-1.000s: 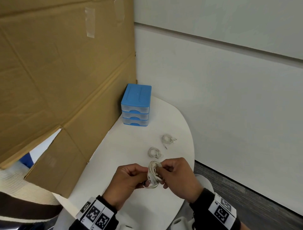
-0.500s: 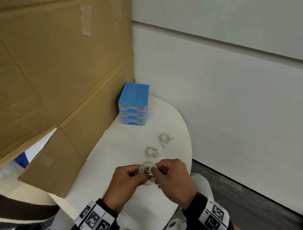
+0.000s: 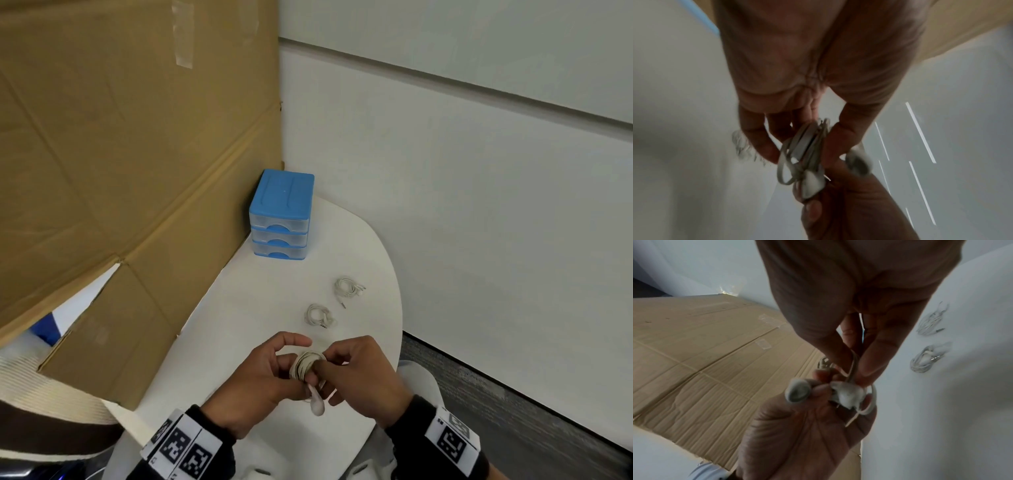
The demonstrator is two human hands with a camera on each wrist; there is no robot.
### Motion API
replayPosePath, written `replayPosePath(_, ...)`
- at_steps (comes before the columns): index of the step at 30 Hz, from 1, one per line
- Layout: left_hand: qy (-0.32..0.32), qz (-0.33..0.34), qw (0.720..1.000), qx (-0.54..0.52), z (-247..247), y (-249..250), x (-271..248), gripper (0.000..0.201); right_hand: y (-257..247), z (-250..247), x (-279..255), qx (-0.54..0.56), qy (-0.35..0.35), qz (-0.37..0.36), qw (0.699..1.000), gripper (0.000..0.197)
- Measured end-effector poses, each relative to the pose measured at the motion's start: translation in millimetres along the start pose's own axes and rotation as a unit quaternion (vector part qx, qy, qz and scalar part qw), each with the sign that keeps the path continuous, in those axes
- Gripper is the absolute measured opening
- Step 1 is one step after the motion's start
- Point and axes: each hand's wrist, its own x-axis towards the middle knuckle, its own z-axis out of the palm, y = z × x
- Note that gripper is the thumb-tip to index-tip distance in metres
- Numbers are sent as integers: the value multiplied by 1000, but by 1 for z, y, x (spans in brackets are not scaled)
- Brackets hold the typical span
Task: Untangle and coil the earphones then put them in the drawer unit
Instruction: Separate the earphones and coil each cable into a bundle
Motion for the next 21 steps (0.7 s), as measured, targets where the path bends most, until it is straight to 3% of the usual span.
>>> replayPosePath(4,-32,-11,998,-62,3,-4,0,70,2,0,0,3,0,16,1000,15)
replayPosePath(8,-17,-19,983,-181,4,-13,2,81,-1,-1,-1,23,10,18,1000,18)
replayPosePath(10,5,-14,984,-179,6,-20,3,83,-2,-1,-2,19,21,15,1000,18)
replayPosePath(16,65,16,995,-80,17,-25,1,64,3,-1,0,-1,46,14,999,17)
replayPosePath(21,32,-11,991,-129,9,-23,5,57,4,-2,2,10,54,25,998,15)
